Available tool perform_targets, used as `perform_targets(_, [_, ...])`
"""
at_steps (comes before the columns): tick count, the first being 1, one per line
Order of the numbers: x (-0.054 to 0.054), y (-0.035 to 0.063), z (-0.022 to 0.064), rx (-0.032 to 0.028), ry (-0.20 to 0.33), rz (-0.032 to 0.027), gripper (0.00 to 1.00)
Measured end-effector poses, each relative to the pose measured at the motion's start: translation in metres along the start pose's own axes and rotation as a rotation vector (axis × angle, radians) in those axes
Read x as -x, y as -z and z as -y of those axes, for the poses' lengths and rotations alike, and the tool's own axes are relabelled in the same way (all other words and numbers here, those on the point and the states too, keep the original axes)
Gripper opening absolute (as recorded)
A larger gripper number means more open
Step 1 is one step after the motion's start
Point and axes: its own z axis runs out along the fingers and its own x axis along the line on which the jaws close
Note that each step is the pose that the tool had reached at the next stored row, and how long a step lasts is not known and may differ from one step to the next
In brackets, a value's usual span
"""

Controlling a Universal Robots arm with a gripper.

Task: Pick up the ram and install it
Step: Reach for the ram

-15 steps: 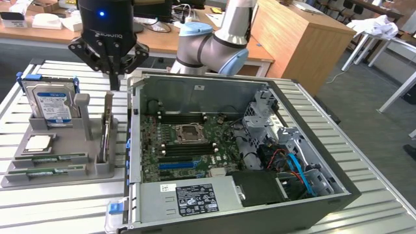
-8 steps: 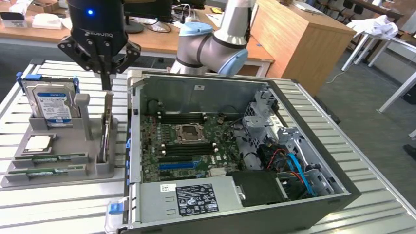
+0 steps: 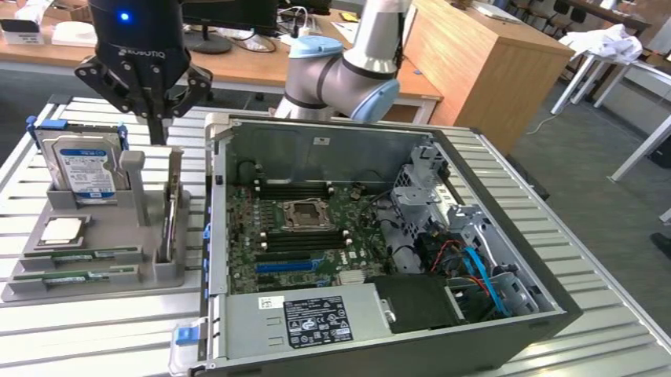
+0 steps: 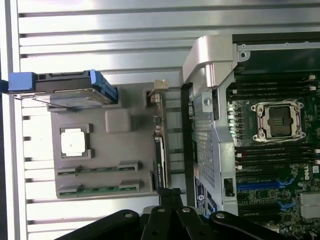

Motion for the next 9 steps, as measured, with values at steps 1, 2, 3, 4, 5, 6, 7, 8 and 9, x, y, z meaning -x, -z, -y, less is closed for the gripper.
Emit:
perform_targets(1, [-0.002,0.0001,0.0002,0.0000,0.000,-0.0001,0.10])
perform_targets(2, [-0.004,0.0001,0.0003,0.0000,0.000,0.0000,0.10])
perform_targets(3, [-0.006,0.0001,0.0005,0.0001,0.000,0.0000,0.10])
perform_targets(4, [-0.008,0.0002,0.0006,0.0000,0.000,0.0000,0.10])
perform_targets(5, [-0.010,0.0003,0.0008,0.0000,0.000,-0.0001,0.10])
perform_targets(6, [-0.013,0.0003,0.0010,0.0000,0.000,0.0000,0.10])
perform_targets(7, [-0.015,0.0004,0.0011,0.0000,0.000,-0.0001,0.10])
perform_targets(8, [-0.017,0.0005,0.0013,0.0000,0.000,-0.0001,0.10])
perform_targets(9, [-0.019,0.0005,0.0014,0.0000,0.000,0.0000,0.10])
